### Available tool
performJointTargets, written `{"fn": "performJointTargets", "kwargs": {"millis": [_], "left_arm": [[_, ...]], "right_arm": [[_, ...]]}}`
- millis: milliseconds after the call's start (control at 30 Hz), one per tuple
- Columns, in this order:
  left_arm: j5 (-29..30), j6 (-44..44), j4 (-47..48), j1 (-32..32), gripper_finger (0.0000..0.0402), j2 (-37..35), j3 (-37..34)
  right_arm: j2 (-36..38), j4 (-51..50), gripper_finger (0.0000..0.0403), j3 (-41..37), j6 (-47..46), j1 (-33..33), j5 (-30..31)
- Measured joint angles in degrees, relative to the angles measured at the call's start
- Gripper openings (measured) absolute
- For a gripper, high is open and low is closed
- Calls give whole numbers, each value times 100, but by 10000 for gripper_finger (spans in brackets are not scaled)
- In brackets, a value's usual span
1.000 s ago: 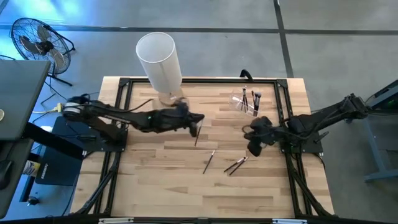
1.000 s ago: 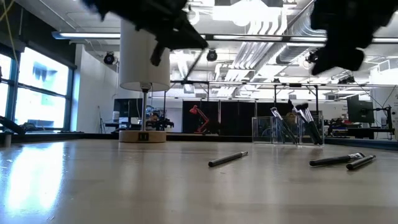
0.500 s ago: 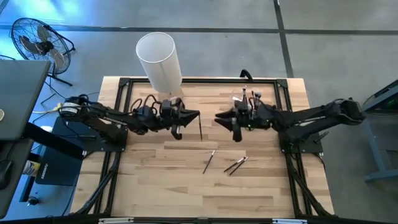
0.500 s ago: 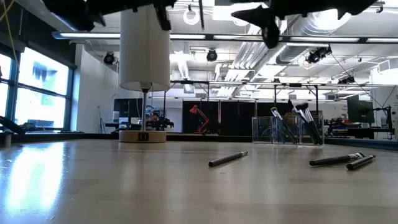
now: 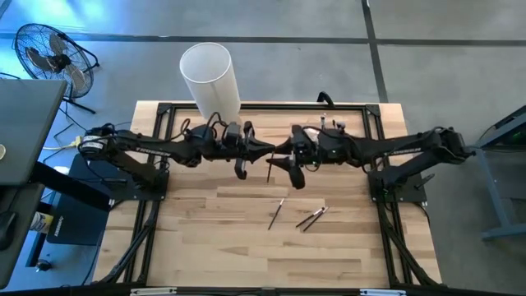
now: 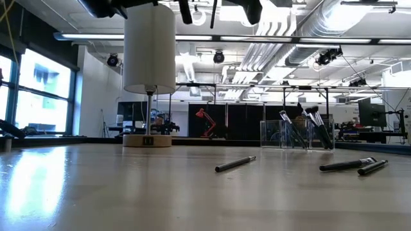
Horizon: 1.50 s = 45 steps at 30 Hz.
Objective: Put items in baskets/containers
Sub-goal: Put the eyeshadow brush into the transparent organizer
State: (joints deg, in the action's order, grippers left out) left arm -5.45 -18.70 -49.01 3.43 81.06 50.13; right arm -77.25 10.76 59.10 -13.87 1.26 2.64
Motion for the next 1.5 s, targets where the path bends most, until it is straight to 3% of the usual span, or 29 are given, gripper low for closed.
{"fn": "performJointTargets", "kwargs": {"millis": [167, 367, 433, 700, 1100, 1233, 1500], "left_arm": [[-151, 40, -11, 47, 0, 0, 61], [-96, 175, -8, 47, 0, 0, 61], [-69, 195, -15, 53, 0, 0, 61], [291, 189, 213, 36, 18, 0, 61], [247, 188, 702, 240, 115, -23, 61], [165, -106, 1474, 307, 128, -557, 87], [321, 182, 3496, 330, 129, -1557, 45]], "right_arm": [[-31, -279, 124, 218, 87, -31, 67], [-31, -281, 29, 223, 112, -137, -69], [-31, -279, 14, 223, 112, -206, -168], [-31, -542, 13, 222, 91, -400, -232], [-31, -1283, 12, 204, 213, -826, -288], [-6, -1457, 12, 176, 271, -1224, -266], [167, -1684, 12, 176, 763, -2408, -323]]}}
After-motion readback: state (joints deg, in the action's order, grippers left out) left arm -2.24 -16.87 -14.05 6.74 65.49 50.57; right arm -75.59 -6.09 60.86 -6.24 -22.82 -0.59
